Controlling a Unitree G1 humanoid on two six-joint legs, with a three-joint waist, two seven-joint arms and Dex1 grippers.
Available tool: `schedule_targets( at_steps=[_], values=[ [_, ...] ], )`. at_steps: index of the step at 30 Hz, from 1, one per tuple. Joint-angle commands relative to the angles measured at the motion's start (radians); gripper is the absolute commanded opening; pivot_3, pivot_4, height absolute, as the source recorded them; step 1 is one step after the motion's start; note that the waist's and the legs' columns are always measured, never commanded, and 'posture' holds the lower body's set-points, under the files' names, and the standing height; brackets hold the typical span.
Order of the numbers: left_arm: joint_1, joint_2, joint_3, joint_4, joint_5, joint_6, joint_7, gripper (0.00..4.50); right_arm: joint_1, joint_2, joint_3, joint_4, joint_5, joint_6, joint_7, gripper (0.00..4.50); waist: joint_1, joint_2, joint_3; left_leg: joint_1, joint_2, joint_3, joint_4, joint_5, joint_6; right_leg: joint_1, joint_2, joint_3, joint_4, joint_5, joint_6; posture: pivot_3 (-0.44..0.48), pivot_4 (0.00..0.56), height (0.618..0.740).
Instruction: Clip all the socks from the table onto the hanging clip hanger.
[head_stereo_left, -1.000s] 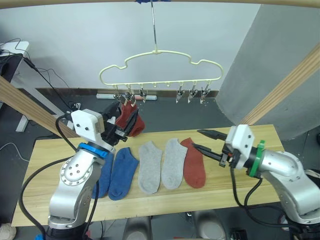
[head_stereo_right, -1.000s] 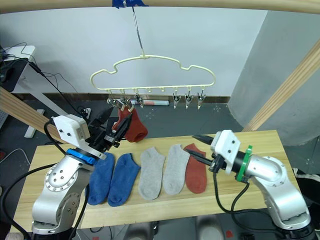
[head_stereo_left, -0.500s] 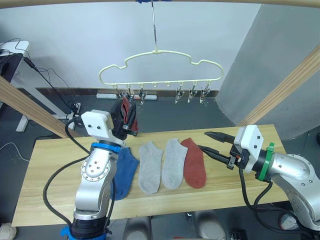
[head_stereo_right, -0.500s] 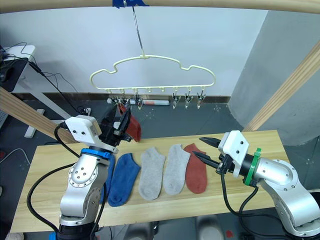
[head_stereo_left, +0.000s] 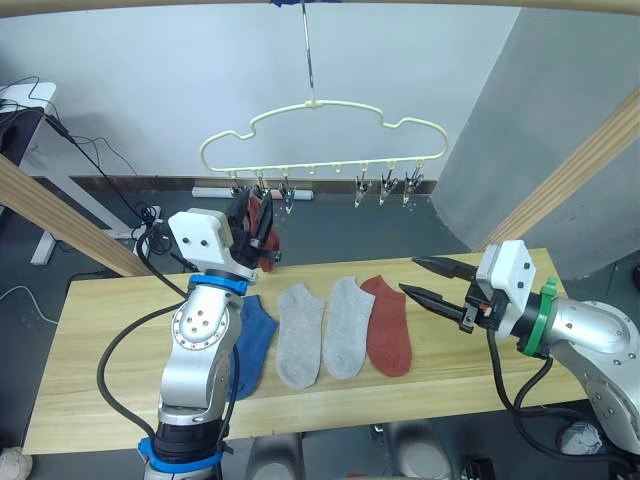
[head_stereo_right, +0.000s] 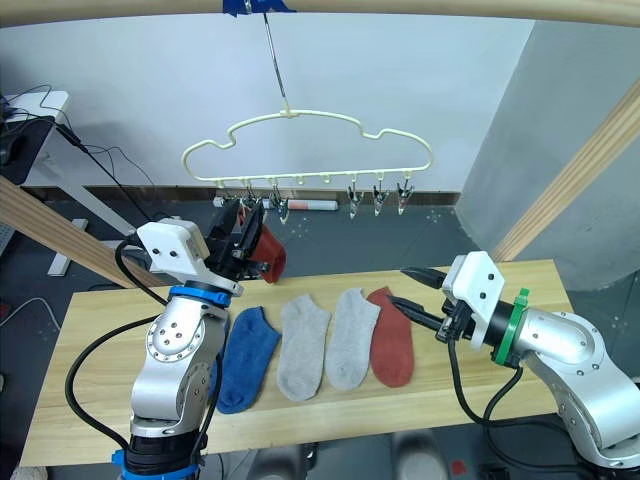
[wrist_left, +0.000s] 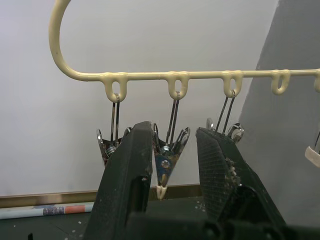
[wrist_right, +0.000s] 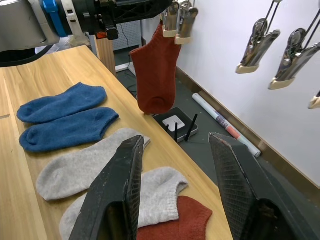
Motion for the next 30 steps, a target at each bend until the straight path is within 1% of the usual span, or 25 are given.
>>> schedule_targets(
  at_steps=[1,6,12,22,30],
  values=[
    [-0.022,-0.001,0.013,0.004,0.005,-0.009,0.001,1.55,-0.014,-0.005,-0.008,-0.044,0.029,0.011,-0.014,2.15,0.000,0.000,0.000,0.000,0.000,0.000,0.000,0.000,0.000,0.000,0.000,0.000,0.000,0.000,0.000,-0.210,0.326,0.740],
    [-0.035,-0.007,0.022,0.029,0.006,0.004,0.012,1.55,-0.026,-0.006,-0.004,-0.050,0.038,0.024,-0.028,2.15,0.000,0.000,0.000,0.000,0.000,0.000,0.000,0.000,0.000,0.000,0.000,0.000,0.000,0.000,0.000,-0.216,0.325,0.740],
    [-0.040,-0.001,0.013,0.040,-0.010,0.016,-0.015,1.55,-0.037,-0.005,0.000,-0.066,0.060,0.044,-0.045,2.15,0.000,0.000,0.000,0.000,0.000,0.000,0.000,0.000,0.000,0.000,0.000,0.000,0.000,0.000,0.000,-0.218,0.326,0.740],
    [-0.091,-0.004,0.018,0.080,-0.004,0.007,-0.011,1.55,-0.054,-0.001,0.004,-0.071,0.081,0.054,-0.060,2.15,-0.001,0.000,0.000,0.000,0.000,0.000,0.000,0.000,0.000,0.000,0.000,0.000,0.000,0.000,0.000,-0.220,0.326,0.740],
    [-0.114,-0.007,0.019,0.068,-0.002,0.016,0.003,1.55,-0.051,-0.005,0.011,-0.067,0.082,0.048,-0.064,2.15,-0.001,0.000,0.000,0.000,0.000,0.000,0.000,0.000,0.000,0.000,0.000,0.000,0.000,0.000,0.000,-0.218,0.326,0.740]
  ],
)
